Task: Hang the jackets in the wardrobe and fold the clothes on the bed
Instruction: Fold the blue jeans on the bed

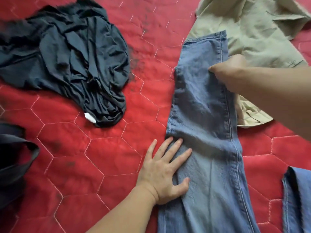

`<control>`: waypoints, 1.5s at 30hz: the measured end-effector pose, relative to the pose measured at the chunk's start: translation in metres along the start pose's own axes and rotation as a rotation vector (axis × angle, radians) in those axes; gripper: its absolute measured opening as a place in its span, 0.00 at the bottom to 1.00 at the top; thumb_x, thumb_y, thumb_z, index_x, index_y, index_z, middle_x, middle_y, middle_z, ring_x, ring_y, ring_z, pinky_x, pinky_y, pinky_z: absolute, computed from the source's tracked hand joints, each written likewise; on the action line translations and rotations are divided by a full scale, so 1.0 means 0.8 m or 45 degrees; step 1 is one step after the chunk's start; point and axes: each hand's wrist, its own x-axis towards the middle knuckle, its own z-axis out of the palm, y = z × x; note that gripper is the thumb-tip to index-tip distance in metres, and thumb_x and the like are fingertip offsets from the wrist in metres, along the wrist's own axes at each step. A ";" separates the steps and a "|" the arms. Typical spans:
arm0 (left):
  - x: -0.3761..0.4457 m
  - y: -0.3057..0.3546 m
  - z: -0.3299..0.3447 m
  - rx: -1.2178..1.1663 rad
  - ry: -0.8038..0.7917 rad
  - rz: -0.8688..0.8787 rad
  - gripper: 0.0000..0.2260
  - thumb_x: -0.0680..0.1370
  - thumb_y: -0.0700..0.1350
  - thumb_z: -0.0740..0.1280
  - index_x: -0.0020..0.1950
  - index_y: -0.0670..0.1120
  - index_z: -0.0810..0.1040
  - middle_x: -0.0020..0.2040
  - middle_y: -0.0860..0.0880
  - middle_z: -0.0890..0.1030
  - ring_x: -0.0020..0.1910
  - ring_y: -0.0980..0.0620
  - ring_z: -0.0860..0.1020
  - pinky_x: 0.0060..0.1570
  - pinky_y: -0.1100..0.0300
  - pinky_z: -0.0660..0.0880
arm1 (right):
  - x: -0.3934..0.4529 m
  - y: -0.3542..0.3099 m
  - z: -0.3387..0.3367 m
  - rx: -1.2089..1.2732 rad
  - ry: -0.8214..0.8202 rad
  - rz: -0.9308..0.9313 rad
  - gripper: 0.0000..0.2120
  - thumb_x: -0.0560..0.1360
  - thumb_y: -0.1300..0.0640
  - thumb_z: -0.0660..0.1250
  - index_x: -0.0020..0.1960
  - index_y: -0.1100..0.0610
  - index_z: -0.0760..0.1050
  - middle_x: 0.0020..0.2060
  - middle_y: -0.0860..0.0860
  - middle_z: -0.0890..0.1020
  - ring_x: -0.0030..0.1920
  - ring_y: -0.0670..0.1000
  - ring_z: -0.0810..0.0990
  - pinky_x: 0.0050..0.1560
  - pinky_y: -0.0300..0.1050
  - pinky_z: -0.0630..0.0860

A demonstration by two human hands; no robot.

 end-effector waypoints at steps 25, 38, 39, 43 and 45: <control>-0.113 0.099 -0.034 -0.814 0.176 -0.638 0.14 0.82 0.49 0.60 0.46 0.48 0.84 0.48 0.50 0.82 0.53 0.50 0.77 0.52 0.61 0.68 | -0.428 0.353 -0.061 -0.300 -0.235 -1.042 0.13 0.62 0.60 0.73 0.46 0.54 0.81 0.47 0.53 0.82 0.50 0.60 0.79 0.47 0.49 0.73; -0.172 0.188 -0.067 -0.715 -0.141 -1.213 0.39 0.70 0.76 0.55 0.55 0.43 0.80 0.63 0.40 0.76 0.66 0.39 0.69 0.67 0.48 0.64 | -0.501 0.376 -0.084 -0.642 -0.173 -1.448 0.14 0.58 0.65 0.71 0.37 0.48 0.82 0.54 0.54 0.81 0.57 0.60 0.79 0.51 0.53 0.75; -0.177 0.188 -0.063 -0.800 -0.166 -1.232 0.39 0.69 0.75 0.60 0.58 0.40 0.79 0.61 0.40 0.78 0.62 0.40 0.73 0.63 0.49 0.69 | -0.502 0.379 -0.086 -0.663 -0.198 -1.450 0.13 0.58 0.64 0.72 0.37 0.48 0.82 0.54 0.54 0.81 0.57 0.59 0.79 0.51 0.53 0.75; -0.207 0.197 -0.044 -0.866 -0.397 -1.139 0.20 0.68 0.55 0.76 0.51 0.42 0.82 0.50 0.43 0.83 0.51 0.44 0.81 0.48 0.57 0.76 | -0.515 0.397 -0.090 -0.537 -0.266 -1.256 0.11 0.62 0.62 0.72 0.43 0.51 0.82 0.57 0.54 0.80 0.61 0.60 0.77 0.54 0.54 0.75; -0.218 0.196 -0.039 -0.989 -0.285 -1.123 0.10 0.70 0.46 0.75 0.48 0.43 0.83 0.47 0.45 0.85 0.48 0.46 0.83 0.49 0.54 0.79 | -0.522 0.402 -0.090 -0.426 -0.206 -1.110 0.13 0.65 0.61 0.68 0.48 0.53 0.81 0.58 0.54 0.78 0.61 0.59 0.75 0.56 0.56 0.73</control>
